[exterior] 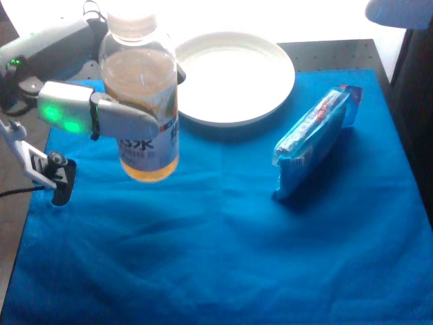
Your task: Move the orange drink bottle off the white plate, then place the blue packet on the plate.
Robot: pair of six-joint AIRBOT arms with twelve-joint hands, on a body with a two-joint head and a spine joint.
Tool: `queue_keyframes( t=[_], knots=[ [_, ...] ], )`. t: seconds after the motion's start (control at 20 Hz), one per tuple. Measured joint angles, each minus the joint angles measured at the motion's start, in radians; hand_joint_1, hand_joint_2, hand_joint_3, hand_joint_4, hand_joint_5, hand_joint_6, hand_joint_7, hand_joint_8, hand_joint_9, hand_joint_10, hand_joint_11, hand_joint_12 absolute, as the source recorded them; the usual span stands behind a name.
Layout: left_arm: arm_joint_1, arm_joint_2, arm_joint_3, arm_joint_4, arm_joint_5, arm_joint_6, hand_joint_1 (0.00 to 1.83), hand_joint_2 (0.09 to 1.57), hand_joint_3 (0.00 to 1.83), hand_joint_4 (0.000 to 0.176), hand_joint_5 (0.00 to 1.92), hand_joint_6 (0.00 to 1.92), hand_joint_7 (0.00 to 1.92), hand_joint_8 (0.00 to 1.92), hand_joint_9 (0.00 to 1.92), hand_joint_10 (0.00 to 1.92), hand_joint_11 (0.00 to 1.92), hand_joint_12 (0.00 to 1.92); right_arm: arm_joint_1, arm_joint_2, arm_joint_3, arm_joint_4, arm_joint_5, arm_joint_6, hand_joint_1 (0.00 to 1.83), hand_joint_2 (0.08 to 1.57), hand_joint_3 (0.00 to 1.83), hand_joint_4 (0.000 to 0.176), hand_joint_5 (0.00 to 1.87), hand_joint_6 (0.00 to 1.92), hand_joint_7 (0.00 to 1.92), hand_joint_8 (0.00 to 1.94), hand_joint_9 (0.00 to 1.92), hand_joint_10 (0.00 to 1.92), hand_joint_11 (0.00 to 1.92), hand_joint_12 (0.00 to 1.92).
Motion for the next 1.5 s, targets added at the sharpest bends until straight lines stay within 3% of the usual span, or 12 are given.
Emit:
queue_keyframes(
  t=[0.15, 0.25, 0.35, 0.5, 0.6, 0.65, 0.7, 0.8, 0.9, 1.0, 1.25, 1.5],
  knots=[
    [0.009, -0.002, 0.0, -0.003, -0.002, 0.002, 1.24, 1.1, 0.0, 0.0, 1.0, 0.82, 1.02, 1.06, 1.22, 0.08, 0.6, 1.34, 0.0, -0.002, 0.0, 0.0, 0.001, 0.0, 0.5, 0.9, 0.0, 0.082, 0.36, 0.0, 0.27, 0.0, 0.21, 0.0, 0.0, 0.59],
    [0.013, -0.01, 0.0, -0.008, 0.002, 0.002, 1.24, 1.11, 0.0, 0.0, 0.98, 0.84, 1.02, 1.06, 1.22, 0.09, 0.58, 1.33, 0.0, -0.002, 0.0, 0.0, -0.002, 0.0, 0.51, 0.9, 0.0, 0.087, 0.36, 0.0, 0.28, 0.01, 0.21, 0.0, 0.0, 0.59],
    [0.02, -0.028, 0.0, -0.008, 0.006, 0.003, 1.22, 1.12, 0.0, 0.021, 0.93, 1.04, 1.02, 0.95, 1.11, 0.06, 0.46, 1.18, 0.0, -0.003, 0.0, -0.002, 0.0, 0.0, 0.49, 0.89, 0.0, 0.08, 0.4, 0.01, 0.29, 0.0, 0.23, 0.0, 0.0, 0.6],
    [0.02, -0.053, 0.013, -0.004, 0.018, 0.003, 1.21, 1.13, 0.0, 0.034, 0.94, 1.06, 0.96, 1.01, 1.04, 0.02, 0.35, 1.17, 0.0, -0.003, 0.0, -0.004, -0.001, 0.0, 0.49, 0.88, 0.0, 0.073, 0.43, 0.01, 0.3, 0.0, 0.23, 0.0, 0.0, 0.6],
    [0.02, -0.064, 0.021, -0.001, 0.029, 0.002, 1.18, 1.18, 0.0, 0.034, 0.87, 1.19, 0.85, 1.16, 0.98, 0.01, 0.37, 1.13, 0.0, -0.003, 0.0, -0.007, 0.0, 0.0, 0.52, 0.88, 0.0, 0.057, 0.45, 0.01, 0.3, 0.0, 0.23, 0.0, 0.0, 0.6],
    [0.02, -0.067, 0.024, -0.001, 0.037, 0.002, 1.18, 1.19, 0.0, 0.031, 0.84, 1.18, 0.85, 1.22, 1.05, 0.04, 0.46, 1.32, 0.0, -0.006, 0.0, -0.006, -0.001, 0.0, 0.51, 0.88, 0.0, 0.052, 0.45, 0.01, 0.3, 0.0, 0.23, 0.0, 0.01, 0.61],
    [0.02, -0.073, 0.028, -0.002, 0.047, 0.003, 1.18, 1.18, 0.0, 0.03, 0.84, 1.18, 0.88, 1.17, 1.08, 0.06, 0.52, 1.33, 0.0, -0.009, 0.0, -0.006, -0.001, 0.0, 0.51, 0.89, 0.0, 0.05, 0.45, 0.0, 0.3, 0.0, 0.24, 0.0, 0.0, 0.65],
    [0.02, -0.082, 0.037, 0.0, 0.058, 0.002, 1.19, 1.16, 0.0, 0.031, 0.86, 1.16, 0.92, 1.09, 1.07, 0.05, 0.53, 1.19, 0.0, -0.013, 0.0, -0.01, 0.0, 0.0, 0.51, 0.89, 0.0, 0.065, 0.47, 0.01, 0.3, 0.0, 0.24, 0.0, 0.0, 0.66],
    [0.021, -0.089, 0.039, 0.003, 0.072, 0.002, 1.18, 1.18, 0.0, 0.028, 0.83, 1.19, 0.89, 1.15, 1.06, 0.04, 0.51, 1.14, 0.0, -0.013, 0.0, -0.01, 0.0, 0.0, 0.51, 0.9, 0.0, 0.062, 0.47, 0.0, 0.31, 0.0, 0.24, 0.0, 0.0, 0.66],
    [0.023, -0.089, 0.039, 0.011, 0.084, 0.002, 1.18, 1.18, 0.0, 0.032, 0.83, 1.21, 0.89, 1.14, 1.04, 0.02, 0.48, 1.14, 0.0, -0.012, 0.0, -0.01, -0.001, 0.0, 0.52, 0.91, 0.0, 0.05, 0.47, 0.0, 0.32, 0.0, 0.25, 0.0, 0.0, 0.69],
    [0.023, -0.089, 0.04, 0.03, 0.101, -0.001, 1.2, 1.14, 0.0, 0.028, 0.9, 1.07, 0.95, 1.07, 1.08, 0.03, 0.51, 1.15, 0.0, -0.013, 0.0, -0.01, -0.001, 0.0, 0.5, 0.9, 0.0, 0.055, 0.48, 0.0, 0.32, 0.0, 0.25, 0.0, 0.0, 0.7],
    [0.029, -0.089, 0.04, 0.037, 0.105, -0.008, 1.2, 1.16, 0.0, 0.009, 0.87, 1.07, 0.93, 1.16, 1.04, 0.01, 0.43, 1.18, 0.0, -0.013, 0.0, -0.011, 0.0, 0.0, 0.5, 0.9, 0.0, 0.062, 0.47, 0.0, 0.32, 0.01, 0.25, 0.01, 0.0, 0.69]
  ],
)
